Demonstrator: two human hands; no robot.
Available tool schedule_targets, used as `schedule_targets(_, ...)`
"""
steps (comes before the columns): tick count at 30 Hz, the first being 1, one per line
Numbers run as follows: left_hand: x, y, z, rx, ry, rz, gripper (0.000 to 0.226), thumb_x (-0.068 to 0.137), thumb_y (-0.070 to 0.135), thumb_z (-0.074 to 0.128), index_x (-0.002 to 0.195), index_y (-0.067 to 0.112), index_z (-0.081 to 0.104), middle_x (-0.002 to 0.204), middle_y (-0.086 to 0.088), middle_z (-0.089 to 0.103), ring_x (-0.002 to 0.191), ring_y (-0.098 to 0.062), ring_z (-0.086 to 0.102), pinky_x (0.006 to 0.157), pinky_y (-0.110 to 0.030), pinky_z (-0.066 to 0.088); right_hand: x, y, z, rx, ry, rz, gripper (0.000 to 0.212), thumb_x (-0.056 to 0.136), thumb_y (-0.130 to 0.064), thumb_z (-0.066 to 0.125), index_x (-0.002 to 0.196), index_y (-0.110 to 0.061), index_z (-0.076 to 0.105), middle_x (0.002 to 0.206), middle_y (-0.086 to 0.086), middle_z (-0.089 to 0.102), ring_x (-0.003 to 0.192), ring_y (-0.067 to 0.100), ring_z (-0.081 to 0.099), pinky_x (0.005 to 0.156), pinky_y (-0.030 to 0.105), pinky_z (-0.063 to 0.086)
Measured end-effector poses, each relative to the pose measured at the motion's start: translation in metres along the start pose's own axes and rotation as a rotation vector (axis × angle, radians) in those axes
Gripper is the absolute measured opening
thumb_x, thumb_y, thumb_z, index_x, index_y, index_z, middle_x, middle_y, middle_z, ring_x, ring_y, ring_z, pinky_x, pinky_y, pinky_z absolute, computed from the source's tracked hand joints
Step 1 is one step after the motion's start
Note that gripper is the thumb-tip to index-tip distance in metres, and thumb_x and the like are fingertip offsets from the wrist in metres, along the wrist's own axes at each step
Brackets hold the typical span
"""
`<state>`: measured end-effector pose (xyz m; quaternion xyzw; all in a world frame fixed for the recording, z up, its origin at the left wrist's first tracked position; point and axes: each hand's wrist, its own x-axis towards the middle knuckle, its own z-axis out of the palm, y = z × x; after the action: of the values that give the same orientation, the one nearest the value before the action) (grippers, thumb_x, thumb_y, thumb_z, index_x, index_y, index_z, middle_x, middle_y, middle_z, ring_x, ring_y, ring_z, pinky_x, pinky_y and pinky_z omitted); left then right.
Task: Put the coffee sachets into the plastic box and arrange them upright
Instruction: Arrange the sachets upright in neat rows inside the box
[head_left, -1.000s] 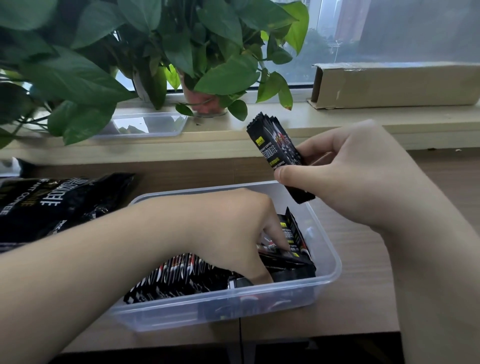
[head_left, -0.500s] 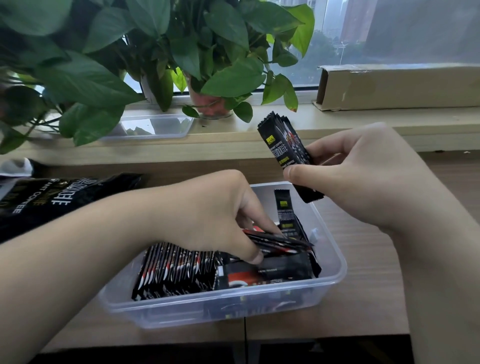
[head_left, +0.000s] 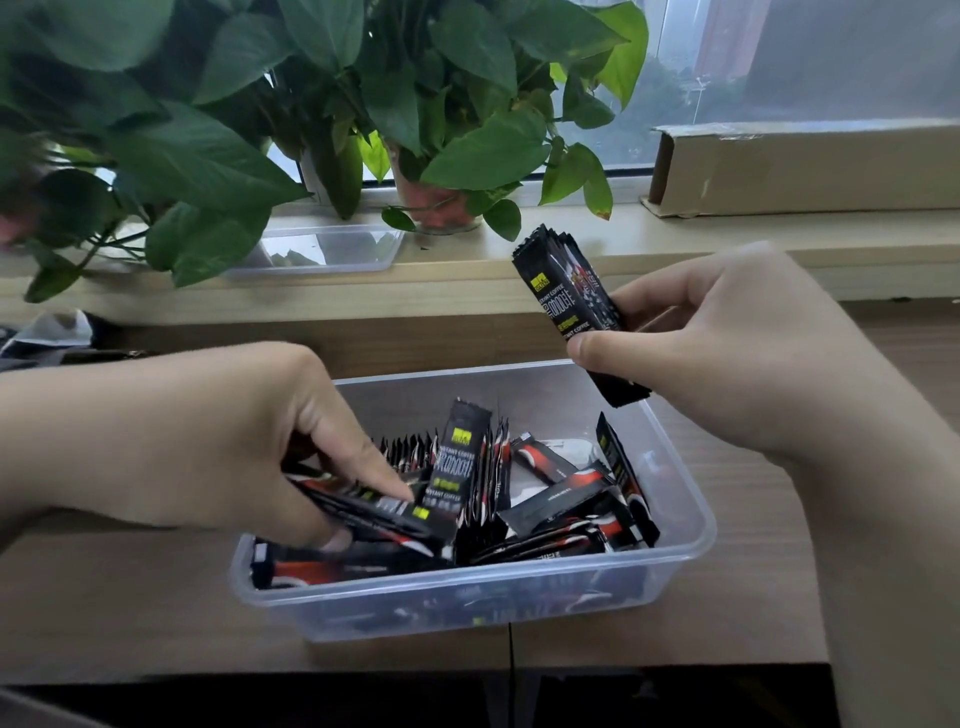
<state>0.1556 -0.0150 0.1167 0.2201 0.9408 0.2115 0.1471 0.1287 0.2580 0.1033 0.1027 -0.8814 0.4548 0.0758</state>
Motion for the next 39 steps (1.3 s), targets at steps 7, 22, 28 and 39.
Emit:
schedule_targets(7, 0.004, -0.017, 0.002, 0.137, -0.143, 0.208, 0.038, 0.061, 0.069, 0.082, 0.097, 0.066, 0.07, 0.09, 0.03, 0.072, 0.077, 0.003, 0.07, 0.064, -0.017, 0.055, 0.001, -0.002, 0.004, 0.007, -0.021, 0.004, 0.009, 0.072, -0.037, 0.082, 0.074, -0.028, 0.08, 0.06, -0.006, 0.074, 0.076, 0.028, 0.072, 0.056, 0.024, 0.042)
schedule_targets(22, 0.029, -0.006, 0.011, 0.381, -0.097, 0.078, 0.059, 0.08, 0.079, 0.049, 0.076, 0.021, 0.051, 0.066, -0.003, 0.05, 0.048, -0.006, 0.034, 0.05, -0.024, 0.04, 0.002, 0.001, 0.001, -0.002, -0.02, 0.013, 0.011, 0.072, -0.039, 0.083, 0.075, -0.029, 0.08, 0.06, -0.008, 0.074, 0.074, 0.024, 0.073, 0.057, 0.024, 0.044)
schedule_targets(28, 0.053, 0.024, 0.027, 0.324, -0.077, 0.009, 0.037, 0.094, 0.056, 0.046, 0.081, 0.028, 0.066, 0.064, 0.019, 0.072, 0.052, 0.003, 0.059, 0.056, -0.013, 0.042, 0.002, 0.001, 0.002, -0.008, -0.03, 0.019, 0.011, 0.073, -0.038, 0.082, 0.074, -0.027, 0.08, 0.06, -0.007, 0.074, 0.078, 0.031, 0.071, 0.057, 0.025, 0.042)
schedule_targets(39, 0.067, 0.02, 0.042, 0.069, -0.236, 0.212, 0.016, 0.086, 0.02, 0.071, 0.086, 0.034, 0.079, 0.099, 0.017, 0.065, 0.082, -0.005, 0.063, 0.071, -0.013, 0.047, 0.002, 0.005, -0.001, -0.009, -0.028, 0.006, 0.013, 0.072, -0.038, 0.082, 0.076, -0.026, 0.08, 0.062, -0.003, 0.075, 0.076, 0.031, 0.071, 0.058, 0.027, 0.045)
